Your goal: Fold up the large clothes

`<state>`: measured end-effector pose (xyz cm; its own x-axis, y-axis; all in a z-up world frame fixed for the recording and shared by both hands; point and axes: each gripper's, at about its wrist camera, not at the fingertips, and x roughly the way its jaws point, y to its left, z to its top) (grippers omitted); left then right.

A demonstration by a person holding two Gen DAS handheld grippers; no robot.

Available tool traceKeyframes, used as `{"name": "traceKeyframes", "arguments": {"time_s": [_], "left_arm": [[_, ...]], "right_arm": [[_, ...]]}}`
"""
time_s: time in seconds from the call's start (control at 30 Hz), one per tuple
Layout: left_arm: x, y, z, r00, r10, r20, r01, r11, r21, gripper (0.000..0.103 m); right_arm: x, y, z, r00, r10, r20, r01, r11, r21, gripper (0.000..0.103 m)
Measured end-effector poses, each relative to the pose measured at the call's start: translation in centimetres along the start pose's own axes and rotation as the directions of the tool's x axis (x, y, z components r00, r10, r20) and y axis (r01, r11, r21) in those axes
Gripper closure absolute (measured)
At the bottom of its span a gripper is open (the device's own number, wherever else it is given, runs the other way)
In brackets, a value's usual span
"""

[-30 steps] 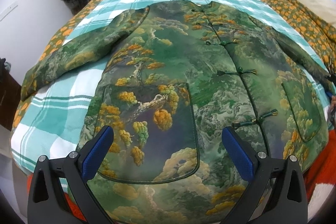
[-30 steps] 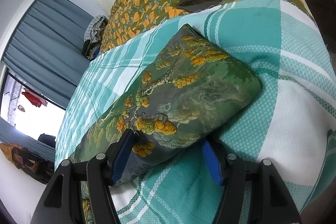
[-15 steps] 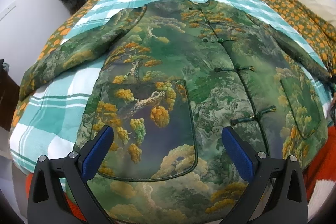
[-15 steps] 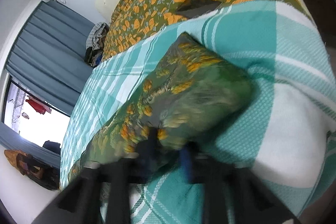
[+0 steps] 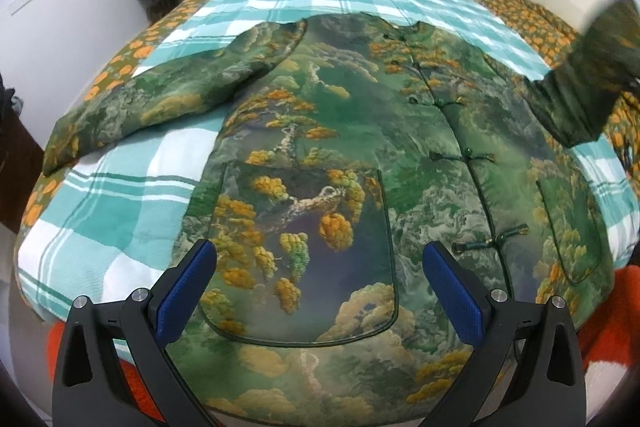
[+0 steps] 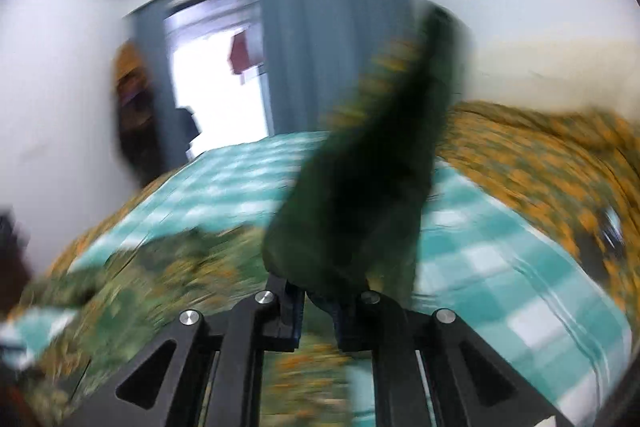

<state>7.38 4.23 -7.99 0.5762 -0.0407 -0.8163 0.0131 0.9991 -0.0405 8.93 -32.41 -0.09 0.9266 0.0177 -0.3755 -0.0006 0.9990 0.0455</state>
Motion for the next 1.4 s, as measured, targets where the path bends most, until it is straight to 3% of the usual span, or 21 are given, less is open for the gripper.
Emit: {"name": "traceKeyframes", "arguments": {"time_s": [0.13, 0.23, 0.3, 0.33, 0.37, 0.43, 0.53, 0.63, 0.67, 0.73, 0.8, 0.83, 0.93, 1.0, 1.07, 1.23, 1.4], "left_arm": [[-0.3, 0.5, -0.1, 1.0, 0.001, -0.008, -0.001, 1.0, 0.003, 0.001], [-0.3, 0.7, 0.3, 1.0, -0.014, -0.019, 0.014, 1.0, 0.001, 0.001], [-0.3, 0.8, 0.9, 0.999, -0.035, -0.027, 0.034, 0.999, -0.001, 0.001], [-0.3, 0.6, 1.3, 0.998, -0.051, -0.03, 0.051, 0.999, -0.001, 0.001], [-0.3, 0.5, 1.7, 0.997, -0.068, -0.032, 0.068, 0.998, 0.0, 0.001], [-0.2, -0.2, 2.9, 0.991, -0.129, -0.039, 0.13, 0.992, 0.004, 0.001], [0.6, -2.1, 4.8, 0.955, -0.286, -0.083, 0.286, 0.958, -0.002, 0.001], [3.3, -5.4, 6.6, 0.87, -0.462, -0.175, 0.464, 0.885, -0.03, 0.001], [4.4, -6.5, 7.0, 0.853, -0.483, -0.197, 0.486, 0.873, -0.034, 0.001], [7.3, -9.5, 8.1, 0.842, -0.482, -0.243, 0.492, 0.87, -0.019, 0.004], [10.5, -12.2, 9.0, 0.842, -0.456, -0.287, 0.475, 0.88, -0.005, 0.019], [11.6, -12.9, 9.2, 0.847, -0.437, -0.304, 0.458, 0.889, -0.004, 0.022], [14.1, -14.7, 9.5, 0.88, -0.347, -0.324, 0.377, 0.926, 0.032, 0.035], [14.1, -15.6, 9.6, 0.909, -0.292, -0.296, 0.333, 0.938, 0.096, 0.073], [13.6, -15.9, 9.8, 0.921, -0.275, -0.277, 0.317, 0.941, 0.121, 0.093], [9.9, -16.3, 12.0, 0.942, -0.281, -0.181, 0.313, 0.931, 0.185, 0.097], [8.0, -15.2, 17.5, 0.96, -0.276, -0.044, 0.279, 0.934, 0.223, 0.097]], "right_arm": [[3.3, 6.5, -2.9, 0.989, 0.071, -0.132, -0.09, 0.986, -0.142, 0.092], [5.7, 10.0, -6.8, 0.962, 0.069, -0.264, -0.132, 0.964, -0.23, 0.088], [6.8, 11.4, -9.6, 0.918, 0.066, -0.392, -0.176, 0.952, -0.251, 0.068], [6.8, 11.5, -10.2, 0.902, 0.074, -0.425, -0.192, 0.951, -0.241, 0.043], [6.2, 11.5, -11.1, 0.881, 0.096, -0.464, -0.219, 0.95, -0.22, 0.028], [4.9, 11.1, -11.2, 0.87, 0.134, -0.474, -0.255, 0.946, -0.202, 0.027], [1.0, 10.0, -11.3, 0.877, 0.155, -0.454, -0.27, 0.942, -0.2, 0.027], [-1.4, 8.5, -11.5, 0.886, 0.172, -0.43, -0.256, 0.955, -0.147, 0.026], [-2.0, 8.2, -11.7, 0.891, 0.173, -0.421, -0.246, 0.961, -0.127, 0.026], [-2.9, 7.5, -12.4, 0.899, 0.17, -0.404, -0.223, 0.971, -0.087, 0.026], [-3.0, 6.8, -12.7, 0.897, 0.174, -0.406, -0.209, 0.977, -0.044, 0.026], [-3.0, 6.6, -12.7, 0.897, 0.177, -0.405, -0.207, 0.978, -0.032, 0.026], [-3.3, 6.4, -12.3, 0.911, 0.182, -0.371, -0.212, 0.977, -0.039, 0.026], [-3.5, 6.4, -12.4, 0.914, 0.187, -0.361, -0.219, 0.975, -0.048, 0.026], [-3.3, 6.4, -12.6, 0.912, 0.192, -0.363, -0.223, 0.974, -0.046, 0.026], [-3.2, 5.5, -12.4, 0.92, 0.199, -0.338, -0.215, 0.976, -0.013, 0.026], [-3.5, 4.2, -11.7, 0.941, 0.178, -0.289, -0.18, 0.983, 0.017, 0.026]]}}
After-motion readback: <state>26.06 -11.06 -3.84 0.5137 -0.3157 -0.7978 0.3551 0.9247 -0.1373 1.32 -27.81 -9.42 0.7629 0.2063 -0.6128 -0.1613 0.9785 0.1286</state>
